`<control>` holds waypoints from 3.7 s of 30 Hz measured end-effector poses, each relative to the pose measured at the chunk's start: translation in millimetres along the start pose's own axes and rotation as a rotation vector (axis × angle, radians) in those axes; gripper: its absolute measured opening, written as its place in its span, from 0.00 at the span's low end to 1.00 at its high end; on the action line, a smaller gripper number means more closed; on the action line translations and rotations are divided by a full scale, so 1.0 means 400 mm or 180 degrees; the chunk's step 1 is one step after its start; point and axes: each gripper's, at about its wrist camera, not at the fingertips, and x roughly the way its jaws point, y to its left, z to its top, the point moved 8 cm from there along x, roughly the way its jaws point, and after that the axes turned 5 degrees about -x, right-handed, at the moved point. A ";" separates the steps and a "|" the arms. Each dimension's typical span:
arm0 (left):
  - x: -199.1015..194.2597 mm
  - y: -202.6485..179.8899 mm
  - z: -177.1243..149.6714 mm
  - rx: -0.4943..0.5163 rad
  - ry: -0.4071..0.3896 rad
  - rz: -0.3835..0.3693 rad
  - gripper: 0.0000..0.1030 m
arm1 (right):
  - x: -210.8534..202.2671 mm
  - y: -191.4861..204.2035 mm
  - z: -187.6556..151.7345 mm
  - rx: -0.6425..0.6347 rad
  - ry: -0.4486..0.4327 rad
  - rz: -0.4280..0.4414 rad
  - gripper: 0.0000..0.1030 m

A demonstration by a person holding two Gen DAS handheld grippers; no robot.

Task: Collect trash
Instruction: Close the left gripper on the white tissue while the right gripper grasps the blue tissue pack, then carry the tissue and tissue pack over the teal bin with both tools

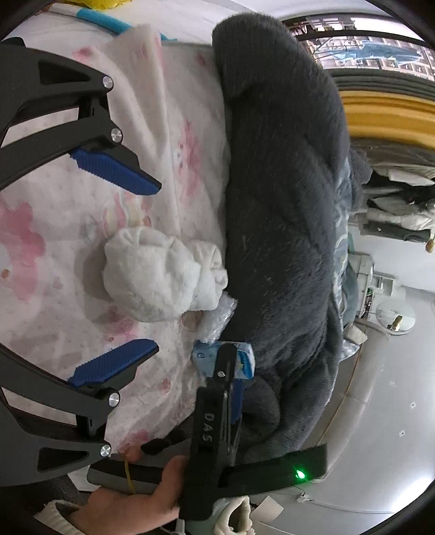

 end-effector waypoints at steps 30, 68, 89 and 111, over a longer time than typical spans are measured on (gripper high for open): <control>0.059 0.016 0.002 -0.0172 0.0172 -0.0172 0.43 | 0.093 -0.056 -0.013 -0.0081 0.0142 -0.0197 0.62; -0.364 0.249 -0.161 -0.0785 -0.0144 0.0815 0.44 | -0.152 0.424 -0.041 -0.0479 -0.0214 0.0732 0.51; -0.508 0.512 -0.330 -0.1254 0.0043 0.1309 0.44 | -0.156 0.807 -0.073 -0.0982 -0.0122 0.1276 0.51; -0.474 0.706 -0.624 -0.1761 0.0870 0.1364 0.47 | -0.145 1.120 -0.141 -0.1410 0.0070 0.1717 0.51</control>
